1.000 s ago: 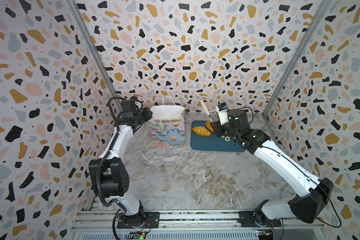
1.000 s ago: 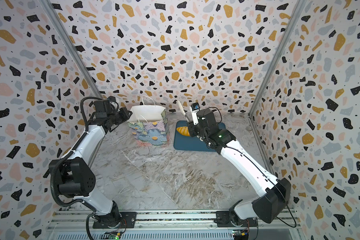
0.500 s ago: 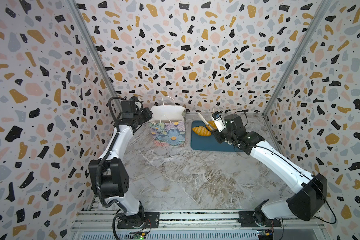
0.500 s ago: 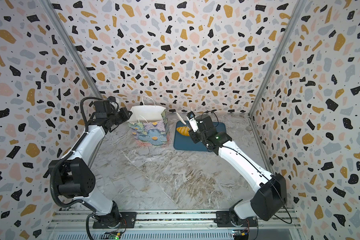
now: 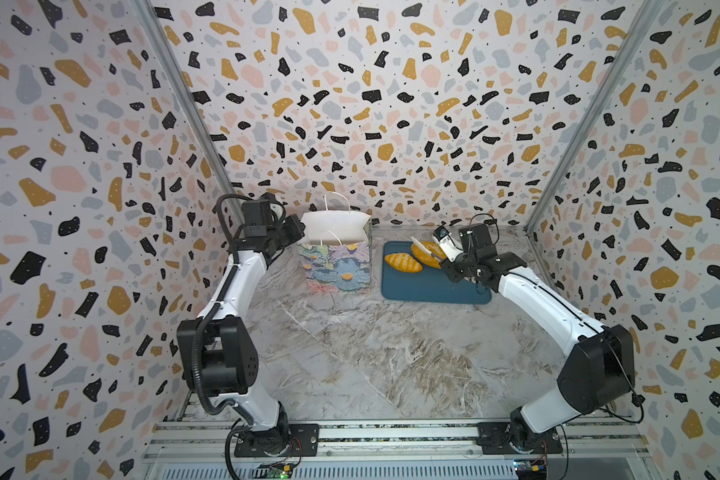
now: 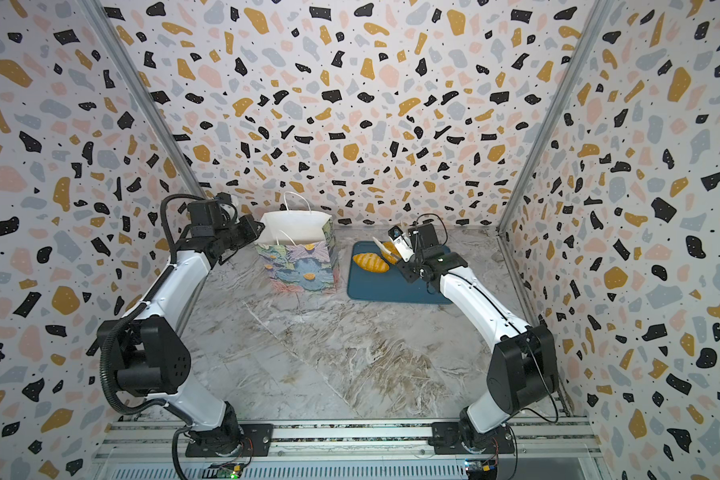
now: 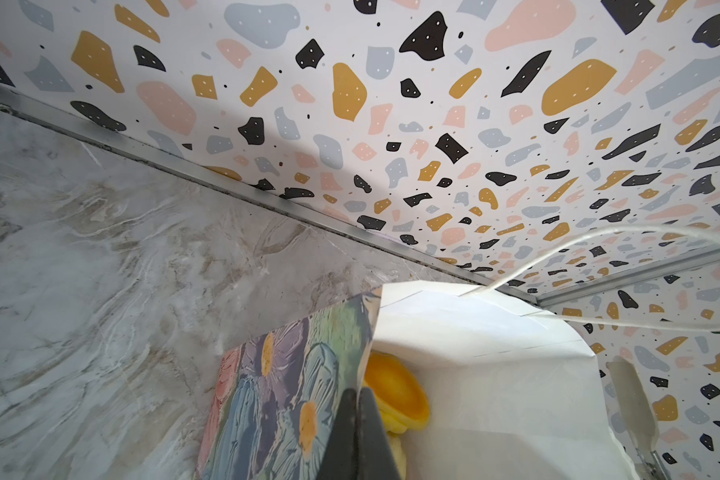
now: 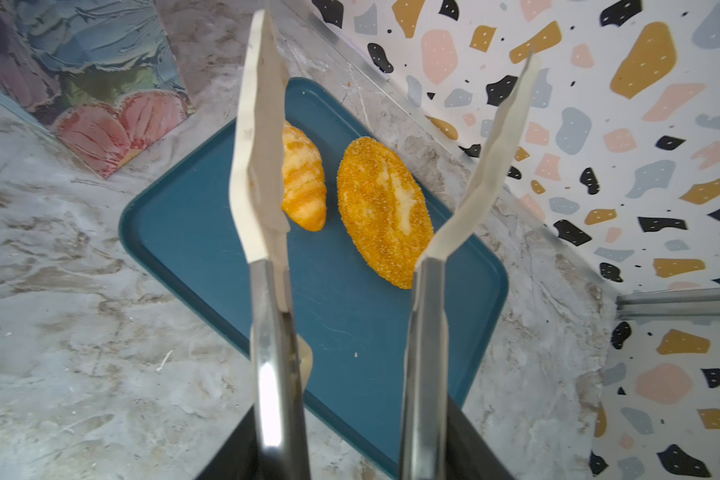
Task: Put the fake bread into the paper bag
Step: 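Raise the open tongs out of the bag and move over the tray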
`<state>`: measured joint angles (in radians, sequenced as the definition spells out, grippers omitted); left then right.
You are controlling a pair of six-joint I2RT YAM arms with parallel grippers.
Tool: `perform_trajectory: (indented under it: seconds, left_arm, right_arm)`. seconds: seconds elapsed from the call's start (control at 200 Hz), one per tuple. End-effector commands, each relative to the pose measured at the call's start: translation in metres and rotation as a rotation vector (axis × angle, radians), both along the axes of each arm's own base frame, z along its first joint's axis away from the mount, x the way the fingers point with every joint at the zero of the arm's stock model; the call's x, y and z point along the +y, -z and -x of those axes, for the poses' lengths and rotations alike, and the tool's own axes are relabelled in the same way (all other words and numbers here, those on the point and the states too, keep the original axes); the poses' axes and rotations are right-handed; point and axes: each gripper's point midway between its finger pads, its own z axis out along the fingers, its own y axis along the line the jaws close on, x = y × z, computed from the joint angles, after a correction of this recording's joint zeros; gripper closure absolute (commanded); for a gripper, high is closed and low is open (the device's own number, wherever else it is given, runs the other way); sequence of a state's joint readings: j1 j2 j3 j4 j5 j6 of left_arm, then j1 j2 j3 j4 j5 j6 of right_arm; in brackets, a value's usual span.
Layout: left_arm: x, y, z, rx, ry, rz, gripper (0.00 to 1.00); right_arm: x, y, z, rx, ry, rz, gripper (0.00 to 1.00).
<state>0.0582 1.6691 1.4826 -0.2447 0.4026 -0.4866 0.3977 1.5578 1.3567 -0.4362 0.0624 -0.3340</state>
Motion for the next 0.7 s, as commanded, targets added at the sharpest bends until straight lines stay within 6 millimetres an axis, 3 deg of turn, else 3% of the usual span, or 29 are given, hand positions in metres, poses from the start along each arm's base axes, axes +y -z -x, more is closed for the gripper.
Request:
perform_trajectory:
  seconds: [0.0,0.43,0.696]
  left_arm:
    - [0.000,-0.019,0.002,-0.067,0.010,0.001,1.00]
    - [-0.001,-0.018,0.002,-0.062,0.013,0.011,1.00]
    - [-0.002,-0.019,0.002,-0.066,0.016,0.017,1.00]
  right_arm:
    - [-0.004,-0.024,-0.009,-0.064,-0.045,0.028,0.46]
    - [-0.041,0.000,-0.024,-0.006,-0.081,0.170,0.45]
    - [-0.072,0.035,-0.038,0.099,-0.081,0.186,0.45]
